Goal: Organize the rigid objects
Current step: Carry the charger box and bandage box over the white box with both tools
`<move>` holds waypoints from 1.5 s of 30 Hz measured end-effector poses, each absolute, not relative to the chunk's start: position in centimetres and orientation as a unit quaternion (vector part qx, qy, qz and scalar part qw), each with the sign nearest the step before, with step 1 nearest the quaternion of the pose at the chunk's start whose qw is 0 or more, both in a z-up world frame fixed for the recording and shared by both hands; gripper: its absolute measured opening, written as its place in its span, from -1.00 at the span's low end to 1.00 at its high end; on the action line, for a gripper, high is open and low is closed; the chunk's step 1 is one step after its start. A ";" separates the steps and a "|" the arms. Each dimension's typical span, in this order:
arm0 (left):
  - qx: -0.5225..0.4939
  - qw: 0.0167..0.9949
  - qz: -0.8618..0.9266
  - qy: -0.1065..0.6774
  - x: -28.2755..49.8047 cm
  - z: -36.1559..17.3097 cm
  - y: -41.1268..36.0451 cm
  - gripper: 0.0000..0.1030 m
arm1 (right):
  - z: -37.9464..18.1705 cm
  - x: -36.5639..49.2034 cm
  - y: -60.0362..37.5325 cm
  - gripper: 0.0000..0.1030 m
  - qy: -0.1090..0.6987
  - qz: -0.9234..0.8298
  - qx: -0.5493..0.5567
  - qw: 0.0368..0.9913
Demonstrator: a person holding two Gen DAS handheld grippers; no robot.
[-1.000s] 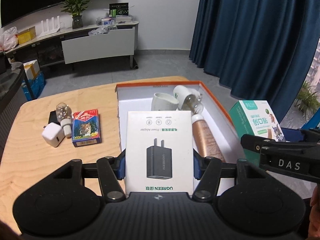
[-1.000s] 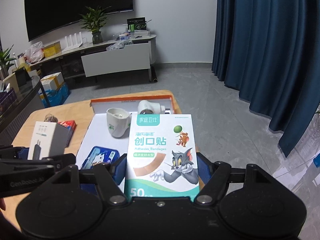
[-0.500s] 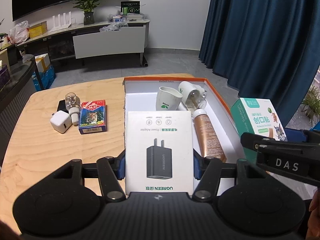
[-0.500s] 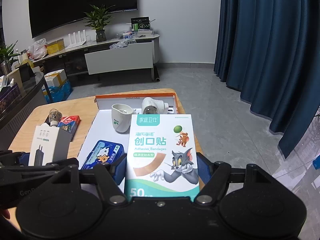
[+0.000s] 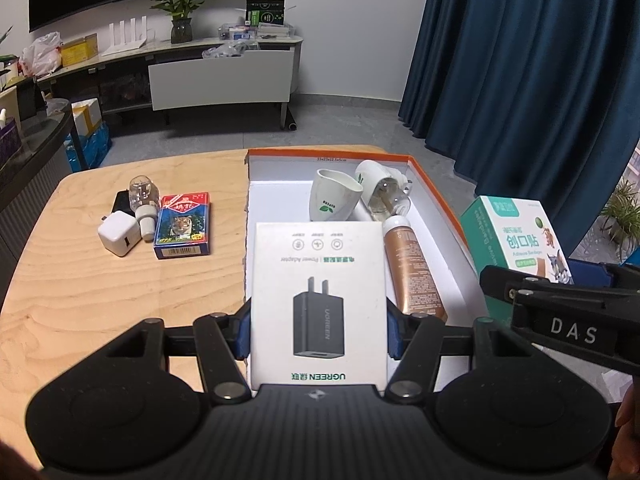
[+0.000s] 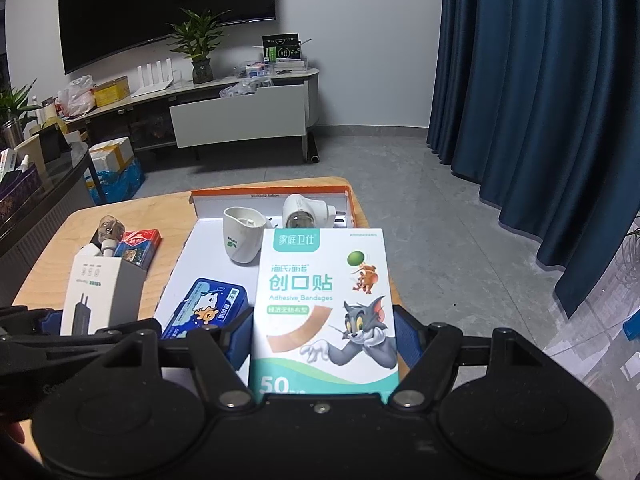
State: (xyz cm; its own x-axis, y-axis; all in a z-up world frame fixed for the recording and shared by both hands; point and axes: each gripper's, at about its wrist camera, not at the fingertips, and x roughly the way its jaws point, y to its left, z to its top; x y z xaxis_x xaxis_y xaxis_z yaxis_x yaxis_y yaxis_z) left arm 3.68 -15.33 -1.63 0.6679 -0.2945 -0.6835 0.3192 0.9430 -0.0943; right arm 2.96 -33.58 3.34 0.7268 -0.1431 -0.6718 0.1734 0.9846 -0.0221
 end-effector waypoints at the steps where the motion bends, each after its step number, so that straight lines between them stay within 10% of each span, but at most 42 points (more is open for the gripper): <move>1: 0.017 0.913 -0.168 0.372 3.7 -1.7 -15.4 0.16 | 3.4 3.0 -33.6 0.62 0.360 -0.085 0.021 0.929; 45: 0.010 0.901 -0.177 0.397 4.4 -2.9 -16.0 0.16 | 1.9 4.2 -33.4 0.62 0.386 -0.090 0.004 0.918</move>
